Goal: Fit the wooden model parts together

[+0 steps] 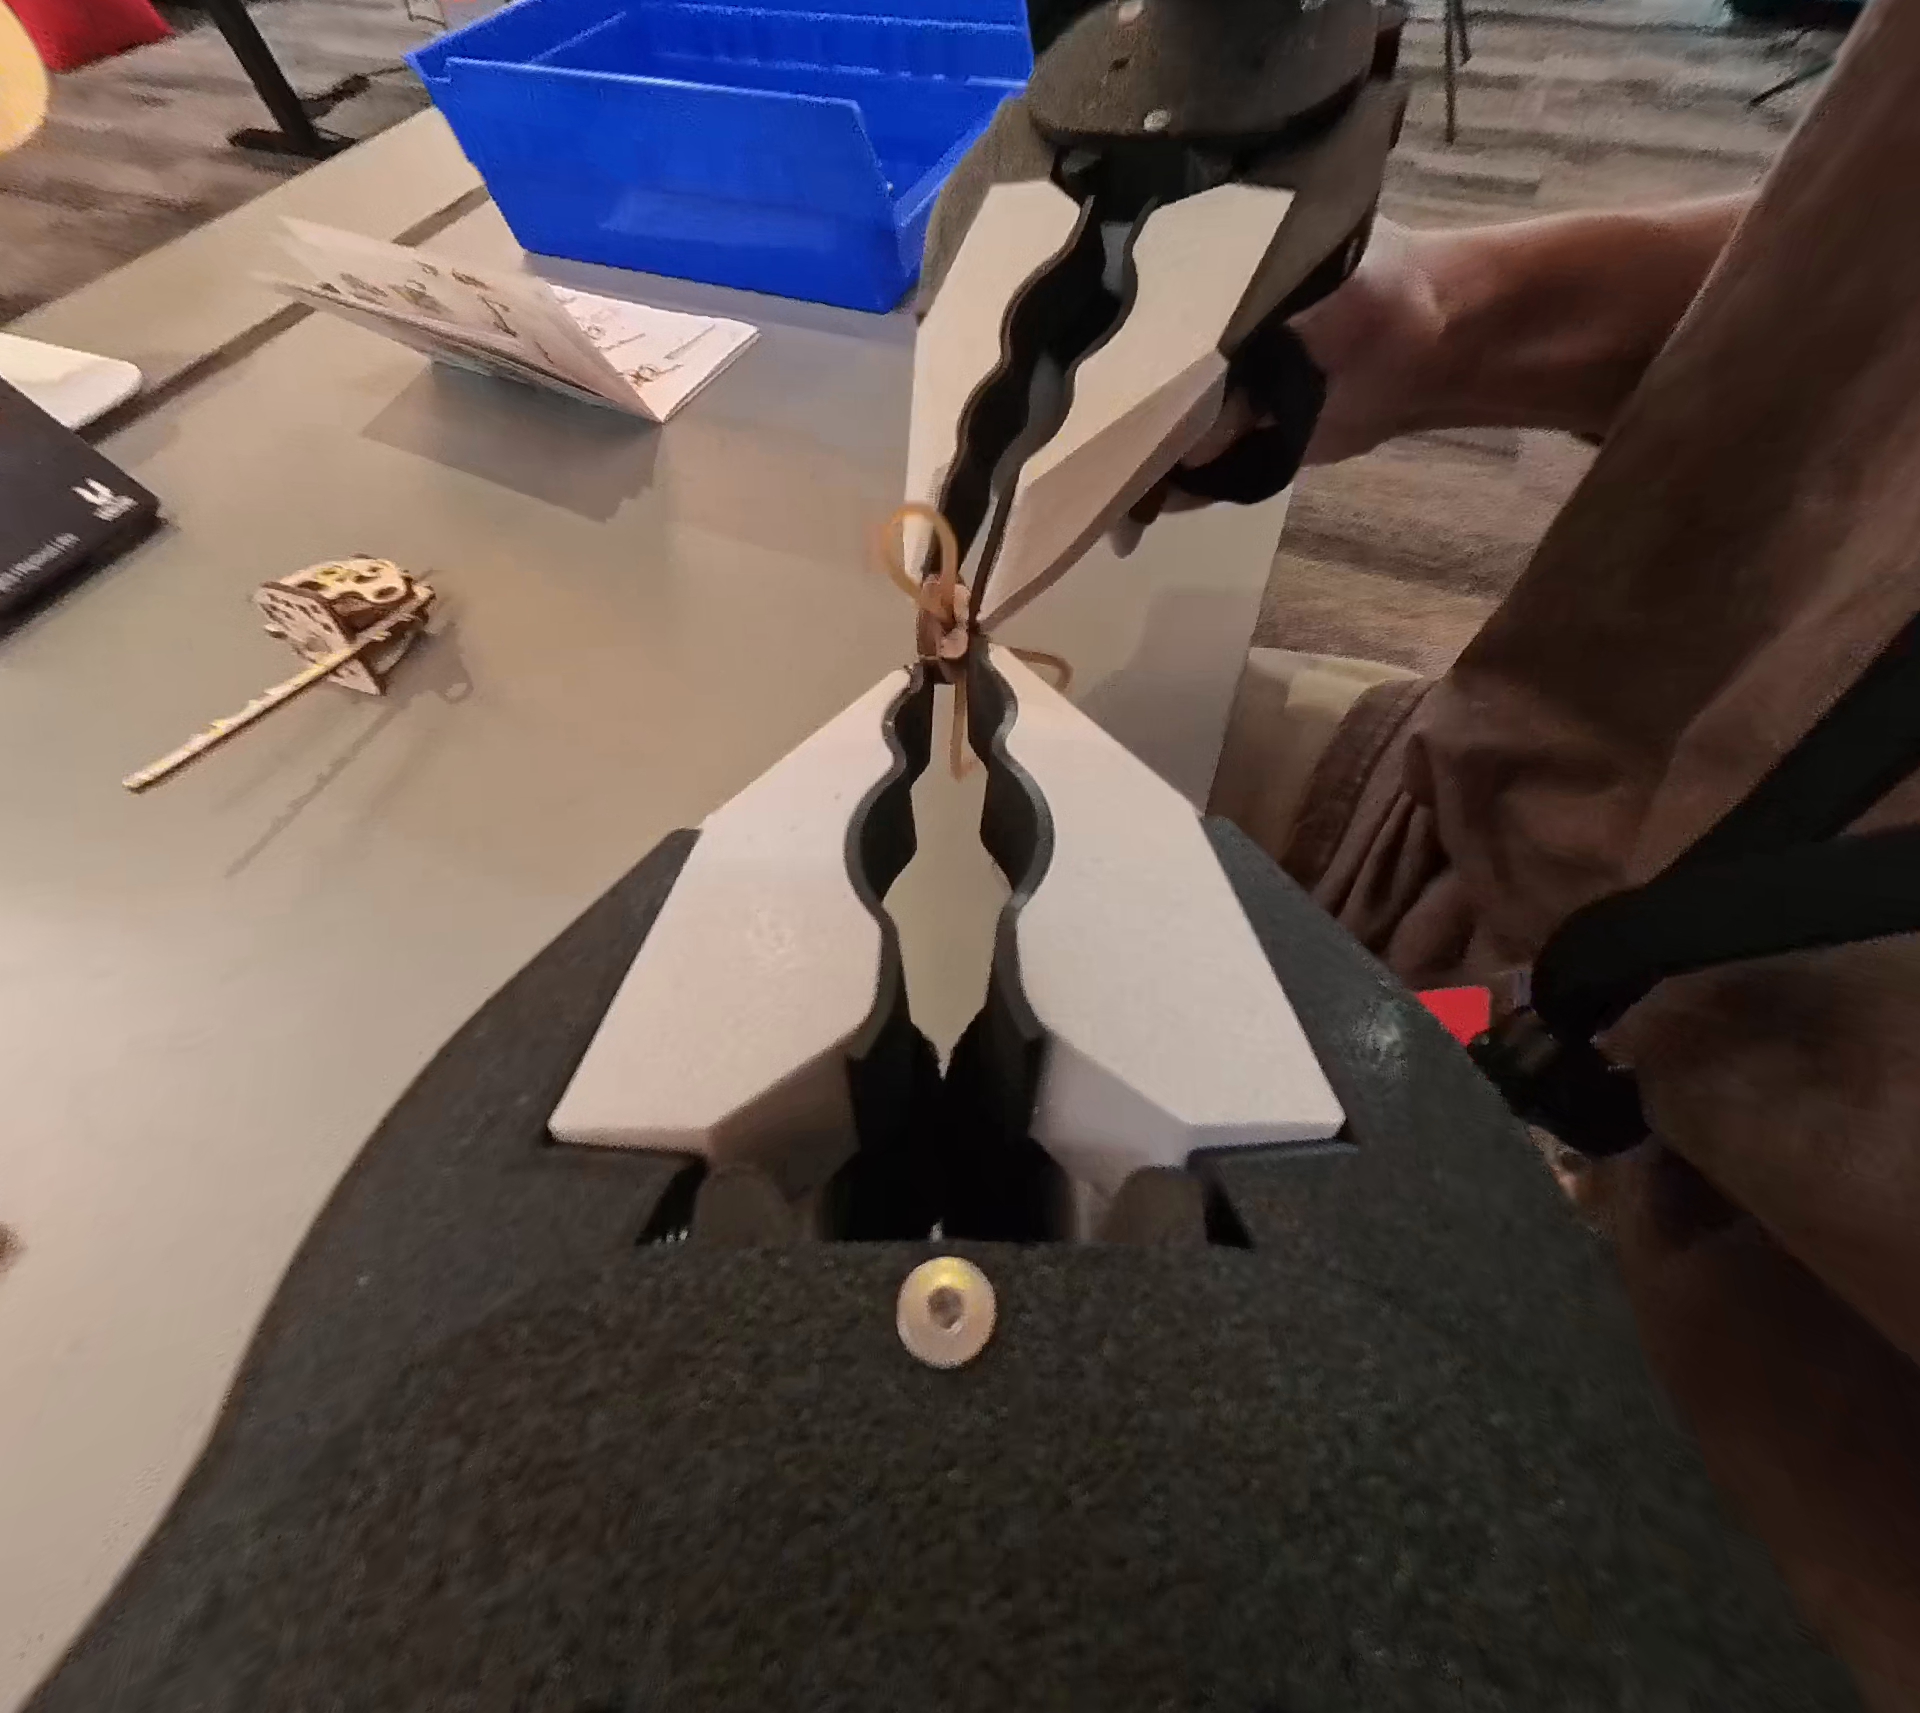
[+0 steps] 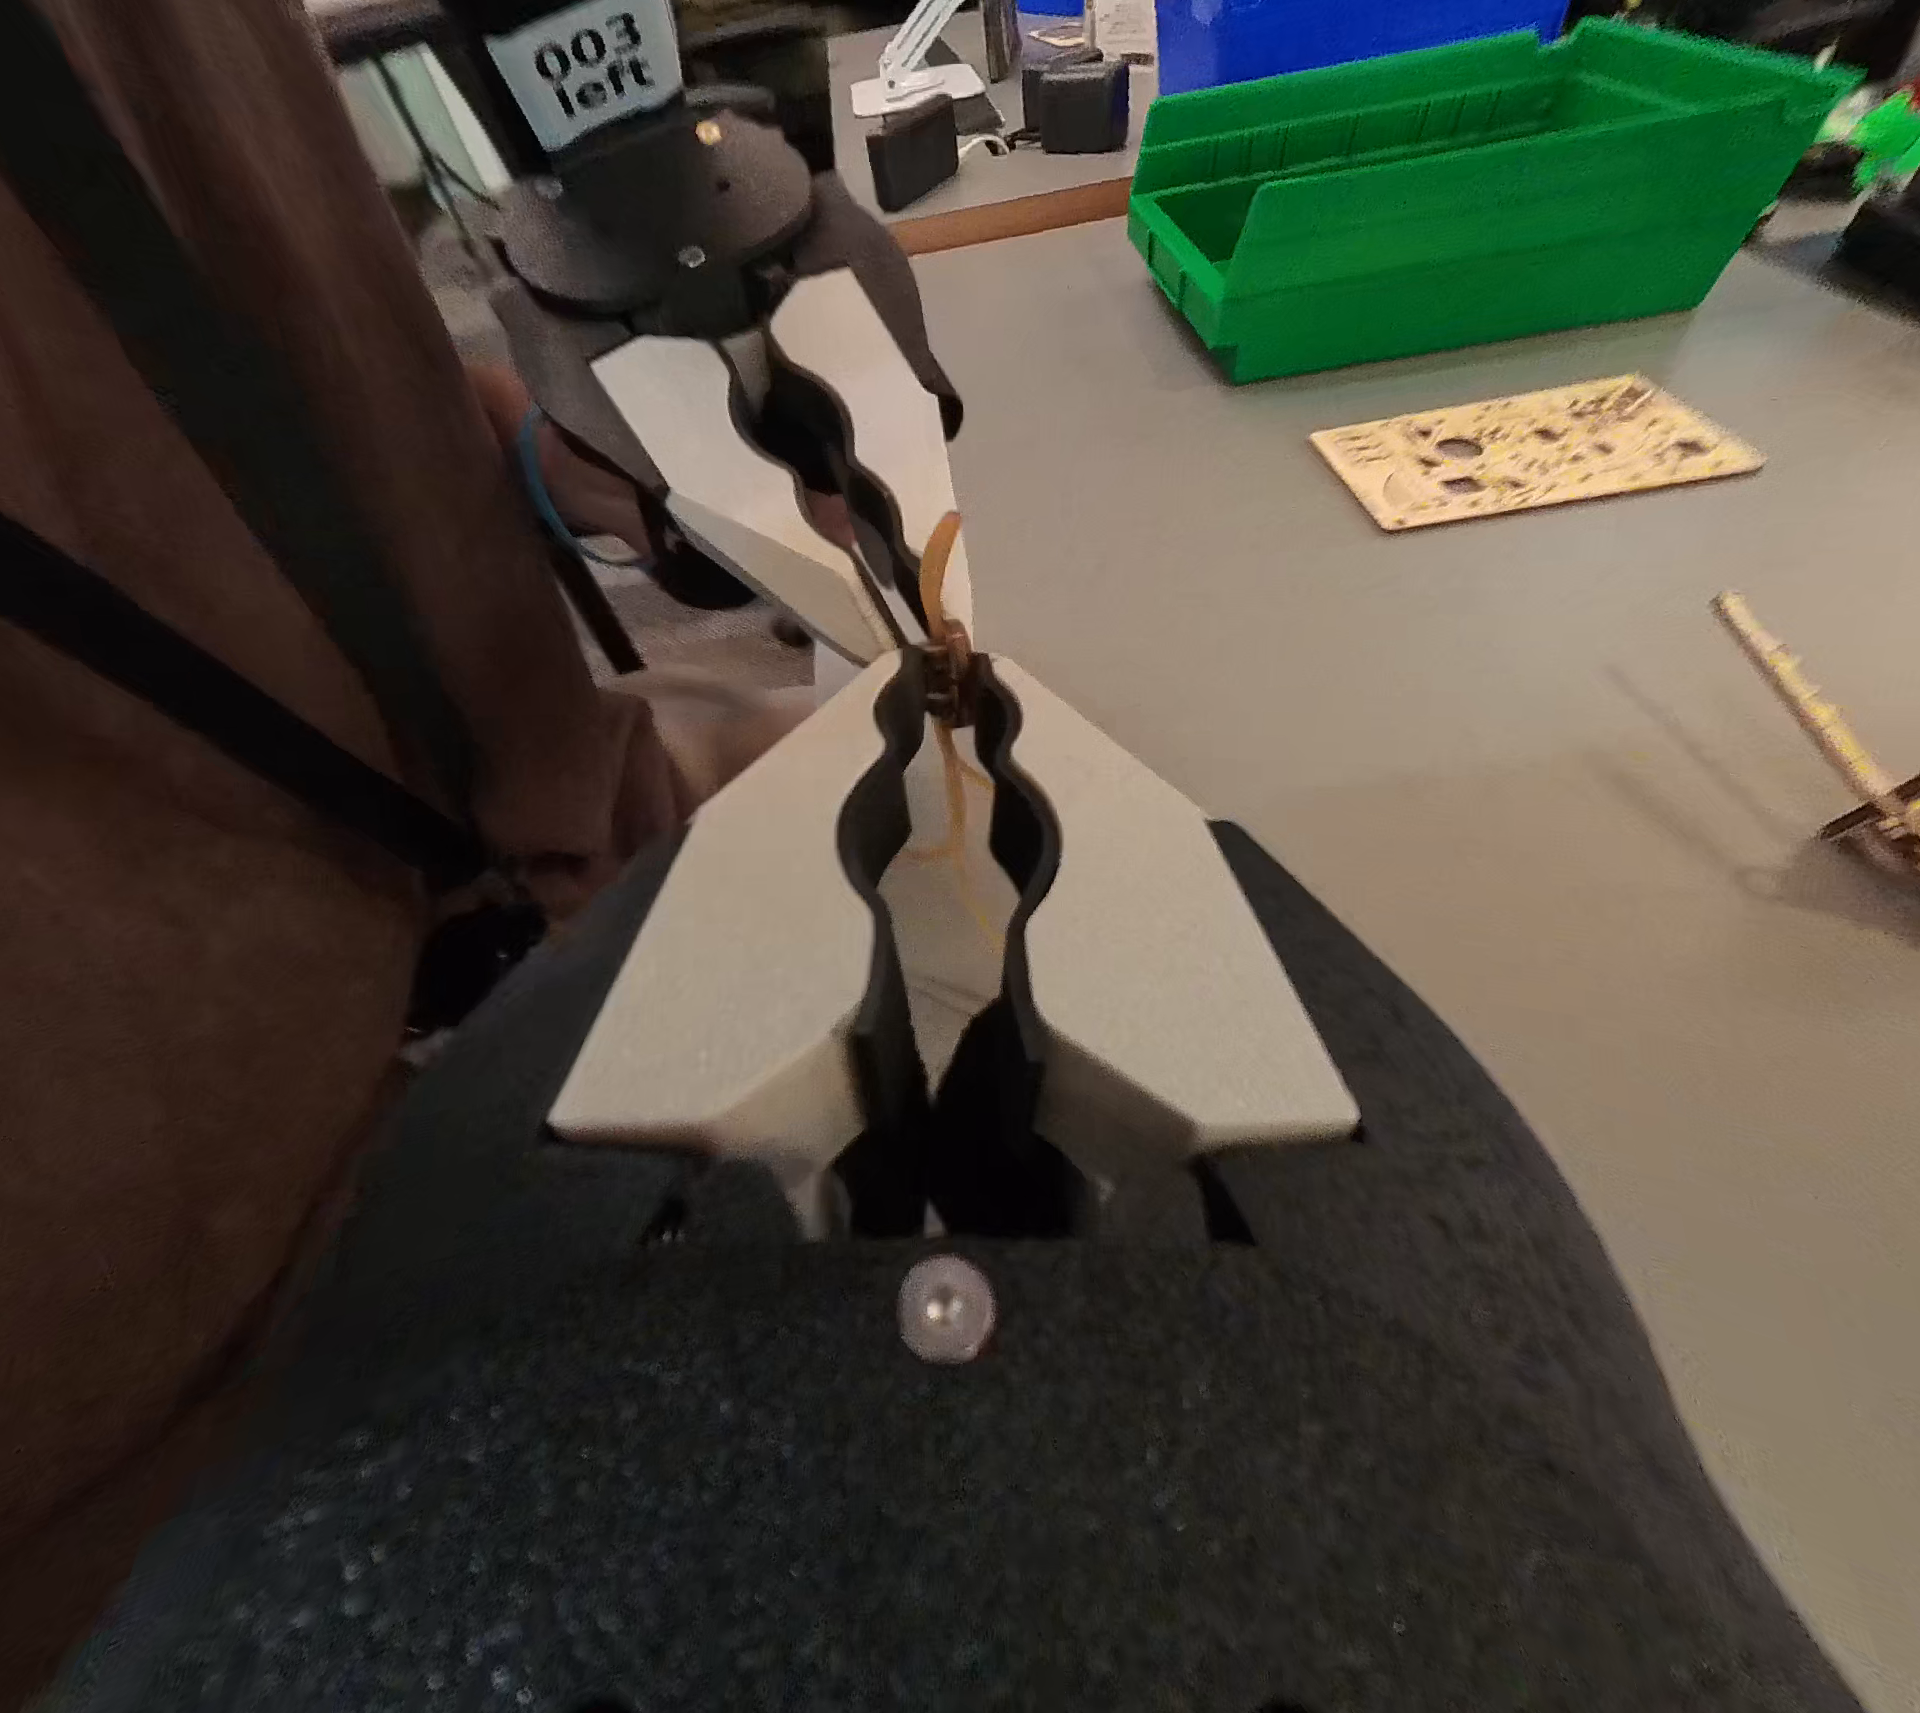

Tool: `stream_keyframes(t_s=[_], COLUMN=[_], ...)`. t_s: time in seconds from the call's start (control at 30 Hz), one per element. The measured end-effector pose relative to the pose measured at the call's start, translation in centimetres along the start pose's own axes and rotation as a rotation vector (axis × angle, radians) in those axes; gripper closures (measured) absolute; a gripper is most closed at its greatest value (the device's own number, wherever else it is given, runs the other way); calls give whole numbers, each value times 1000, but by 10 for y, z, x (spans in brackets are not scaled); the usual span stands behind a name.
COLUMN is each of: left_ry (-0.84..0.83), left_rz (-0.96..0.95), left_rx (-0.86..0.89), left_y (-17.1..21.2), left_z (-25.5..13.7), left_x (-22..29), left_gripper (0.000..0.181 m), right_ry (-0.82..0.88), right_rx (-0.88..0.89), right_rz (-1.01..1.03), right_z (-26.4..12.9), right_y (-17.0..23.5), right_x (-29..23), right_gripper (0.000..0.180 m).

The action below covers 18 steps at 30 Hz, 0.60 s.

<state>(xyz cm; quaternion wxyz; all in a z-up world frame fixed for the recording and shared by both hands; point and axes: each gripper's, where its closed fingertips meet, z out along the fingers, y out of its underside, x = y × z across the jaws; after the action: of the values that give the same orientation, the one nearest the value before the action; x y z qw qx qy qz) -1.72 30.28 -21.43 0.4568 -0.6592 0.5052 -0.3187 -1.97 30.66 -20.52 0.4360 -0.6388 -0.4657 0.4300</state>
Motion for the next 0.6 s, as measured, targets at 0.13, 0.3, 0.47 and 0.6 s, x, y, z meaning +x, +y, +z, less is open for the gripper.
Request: stream_keyframes(t_s=[0.13,0.3,0.47,0.6], left_ry=[135,425,322,251], left_rz=[-258,-864,-945,-1019], left_rx=[-86,-157,-332,-316], left_y=[26,57,103,104], left_z=[15,29,35,40], left_x=[-4,4,-5,-12], left_gripper=[177,180,179,177], right_ry=[-114,-177,-18,120], right_rx=[-54,-173,-245,-365], right_rz=[376,677,456,266], right_z=[7,10,6,26], right_y=[29,71,90,103], right_x=[14,21,37,35], right_gripper=[169,169,169,174])
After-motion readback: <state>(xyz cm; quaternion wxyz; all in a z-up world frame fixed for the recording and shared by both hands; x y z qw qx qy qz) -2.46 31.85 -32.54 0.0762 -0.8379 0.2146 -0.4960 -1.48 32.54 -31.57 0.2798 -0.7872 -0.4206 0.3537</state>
